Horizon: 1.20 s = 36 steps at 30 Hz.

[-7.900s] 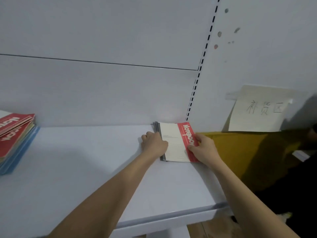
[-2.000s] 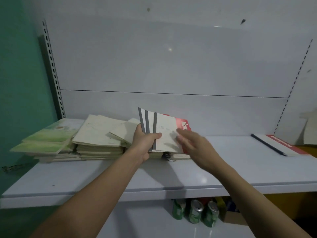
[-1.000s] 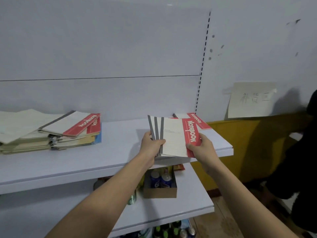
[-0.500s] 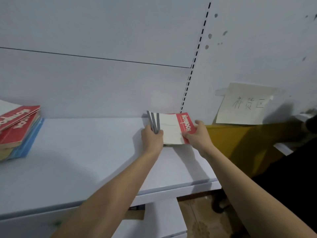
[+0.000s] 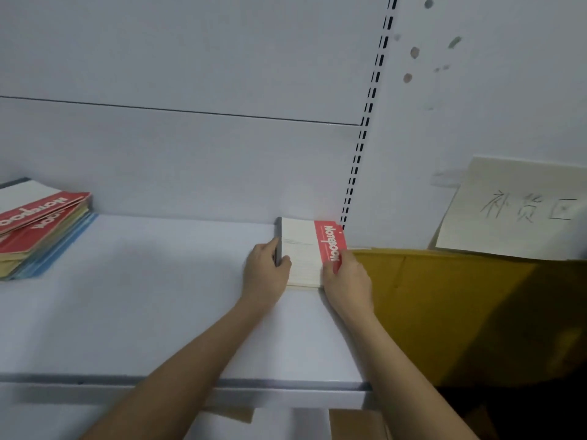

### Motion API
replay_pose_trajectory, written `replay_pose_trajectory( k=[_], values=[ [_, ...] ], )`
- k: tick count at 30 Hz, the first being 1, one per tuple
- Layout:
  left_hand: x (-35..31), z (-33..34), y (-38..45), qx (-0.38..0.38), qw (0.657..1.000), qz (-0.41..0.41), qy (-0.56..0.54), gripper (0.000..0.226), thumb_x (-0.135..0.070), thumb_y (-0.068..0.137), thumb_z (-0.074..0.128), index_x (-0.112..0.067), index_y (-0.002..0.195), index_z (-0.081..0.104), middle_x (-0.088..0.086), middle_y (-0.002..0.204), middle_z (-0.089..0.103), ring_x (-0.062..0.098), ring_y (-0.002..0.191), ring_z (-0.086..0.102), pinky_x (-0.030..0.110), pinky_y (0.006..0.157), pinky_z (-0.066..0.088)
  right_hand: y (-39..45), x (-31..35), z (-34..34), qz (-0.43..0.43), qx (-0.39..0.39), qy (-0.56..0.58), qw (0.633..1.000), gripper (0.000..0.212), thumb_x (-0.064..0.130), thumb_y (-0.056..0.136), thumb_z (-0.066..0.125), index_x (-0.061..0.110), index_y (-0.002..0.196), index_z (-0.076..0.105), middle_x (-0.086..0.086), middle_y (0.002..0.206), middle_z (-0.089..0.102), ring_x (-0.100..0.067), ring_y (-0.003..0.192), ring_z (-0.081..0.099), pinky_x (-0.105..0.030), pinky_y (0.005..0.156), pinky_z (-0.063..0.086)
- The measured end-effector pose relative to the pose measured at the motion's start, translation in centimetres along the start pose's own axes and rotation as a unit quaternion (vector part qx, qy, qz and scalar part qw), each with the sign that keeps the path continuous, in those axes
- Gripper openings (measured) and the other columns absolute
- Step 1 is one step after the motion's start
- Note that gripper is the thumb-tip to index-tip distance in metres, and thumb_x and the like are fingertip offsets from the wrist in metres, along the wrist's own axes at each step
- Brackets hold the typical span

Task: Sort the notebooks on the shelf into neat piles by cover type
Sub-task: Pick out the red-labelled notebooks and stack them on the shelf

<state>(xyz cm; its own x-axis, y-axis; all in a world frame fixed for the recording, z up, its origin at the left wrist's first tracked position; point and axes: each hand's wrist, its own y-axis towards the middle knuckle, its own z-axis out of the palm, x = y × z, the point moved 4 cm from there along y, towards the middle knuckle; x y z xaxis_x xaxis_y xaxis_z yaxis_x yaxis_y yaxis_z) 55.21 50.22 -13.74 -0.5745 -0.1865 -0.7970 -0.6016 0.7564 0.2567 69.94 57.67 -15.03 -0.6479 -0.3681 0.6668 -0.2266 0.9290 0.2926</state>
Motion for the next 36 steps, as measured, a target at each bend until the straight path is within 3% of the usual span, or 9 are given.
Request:
replay_pose_trajectory(
  k=[2, 4, 7, 9, 13, 19, 23, 27, 36],
  values=[
    [-0.2, -0.3, -0.2, -0.009, 1.0, -0.014, -0.021, 0.025, -0.011, 0.09, 0.056, -0.009, 0.113, 0.065, 0.008, 0.104, 0.062, 0.023, 0.097, 0.06, 0.043, 0.084, 0.054, 0.1, -0.1, 0.1, 0.007, 0.003, 0.004, 1.0, 0.025, 0.029, 0.097, 0.044, 0.015, 0.117, 0.051, -0.001, 0.103, 0.059, -0.019, 0.089, 0.055, -0.029, 0.071, 0.041],
    [-0.3, -0.4, -0.5, -0.009, 0.999, -0.03, -0.027, 0.026, -0.012, 0.092, 0.055, -0.013, 0.114, 0.068, 0.002, 0.107, 0.066, 0.016, 0.097, 0.061, 0.029, 0.086, 0.051, 0.0, -0.3, 0.3, 0.018, 0.005, 0.015, 1.0, 0.028, 0.03, 0.096, 0.044, 0.015, 0.119, 0.051, -0.002, 0.109, 0.059, -0.021, 0.094, 0.058, -0.034, 0.077, 0.049],
    [-0.5, -0.5, -0.8, -0.026, 0.999, -0.03, -0.037, 0.028, -0.011, 0.093, 0.053, -0.015, 0.116, 0.069, -0.002, 0.104, 0.07, 0.011, 0.094, 0.063, 0.009, 0.074, 0.045, -0.1, -0.3, 0.0, 0.026, 0.001, 0.008, 1.0, 0.028, 0.03, 0.095, 0.045, 0.013, 0.117, 0.051, -0.005, 0.112, 0.059, -0.025, 0.095, 0.06, -0.035, 0.079, 0.052],
    [-0.8, -0.6, -1.4, -0.054, 0.997, -0.03, -0.04, 0.029, -0.011, 0.096, 0.051, -0.012, 0.12, 0.067, 0.002, 0.1, 0.071, 0.015, 0.091, 0.063, 0.014, 0.075, 0.046, 0.0, -0.3, -0.2, 0.034, 0.024, 0.003, 0.999, 0.03, 0.029, 0.096, 0.045, 0.01, 0.119, 0.051, -0.008, 0.114, 0.057, -0.029, 0.099, 0.058, -0.031, 0.077, 0.045],
    [-1.5, -1.8, -4.3, -0.127, 0.991, -0.039, -0.035, 0.034, -0.018, 0.1, 0.047, -0.011, 0.13, 0.059, 0.008, 0.123, 0.065, 0.02, 0.107, 0.061, 0.031, 0.094, 0.047, -0.3, -0.3, -1.1, 0.028, 0.052, 0.07, 0.996, 0.029, 0.027, 0.096, 0.044, 0.007, 0.116, 0.052, -0.01, 0.113, 0.058, -0.028, 0.099, 0.057, -0.034, 0.079, 0.046],
    [-1.3, -8.1, -7.0, -0.04, 0.984, -0.039, 0.171, 0.046, -0.042, 0.103, 0.034, -0.022, 0.141, 0.048, 0.001, 0.146, 0.049, 0.022, 0.135, 0.042, 0.038, 0.111, 0.031, -2.1, 1.1, -5.0, -0.08, 0.057, 0.064, 0.993, 0.03, 0.022, 0.098, 0.043, 0.009, 0.122, 0.054, -0.009, 0.114, 0.062, -0.027, 0.101, 0.058, -0.035, 0.079, 0.047],
    [-1.4, -15.2, -7.8, -0.015, 0.968, -0.075, 0.24, 0.053, -0.053, 0.101, 0.025, -0.028, 0.144, 0.042, 0.0, 0.15, 0.044, 0.025, 0.137, 0.039, 0.042, 0.111, 0.029, -3.6, 7.5, -6.7, -0.135, 0.141, 0.038, 0.98, 0.041, 0.029, 0.099, 0.044, 0.01, 0.135, 0.05, -0.008, 0.133, 0.056, -0.027, 0.12, 0.053, -0.035, 0.096, 0.041],
    [-0.7, -22.5, -9.4, 0.005, 0.949, -0.079, 0.306, 0.059, -0.061, 0.098, 0.021, -0.032, 0.146, 0.04, -0.001, 0.152, 0.041, 0.025, 0.138, 0.037, 0.044, 0.111, 0.029, -7.8, 16.4, -5.6, -0.198, 0.246, 0.022, 0.948, 0.047, 0.042, 0.099, 0.043, 0.017, 0.138, 0.05, -0.002, 0.14, 0.052, -0.021, 0.126, 0.049, -0.032, 0.101, 0.037],
    [8.5, -42.1, -14.4, 0.0, 0.928, -0.102, 0.358, 0.057, -0.065, 0.096, 0.024, -0.038, 0.143, 0.041, -0.005, 0.151, 0.042, 0.023, 0.138, 0.038, 0.042, 0.106, 0.032, -20.5, 34.9, 5.4, -0.265, 0.34, -0.035, 0.901, 0.055, 0.051, 0.096, 0.042, 0.02, 0.141, 0.046, -0.002, 0.145, 0.047, -0.022, 0.13, 0.046, -0.038, 0.106, 0.037]
  ],
)
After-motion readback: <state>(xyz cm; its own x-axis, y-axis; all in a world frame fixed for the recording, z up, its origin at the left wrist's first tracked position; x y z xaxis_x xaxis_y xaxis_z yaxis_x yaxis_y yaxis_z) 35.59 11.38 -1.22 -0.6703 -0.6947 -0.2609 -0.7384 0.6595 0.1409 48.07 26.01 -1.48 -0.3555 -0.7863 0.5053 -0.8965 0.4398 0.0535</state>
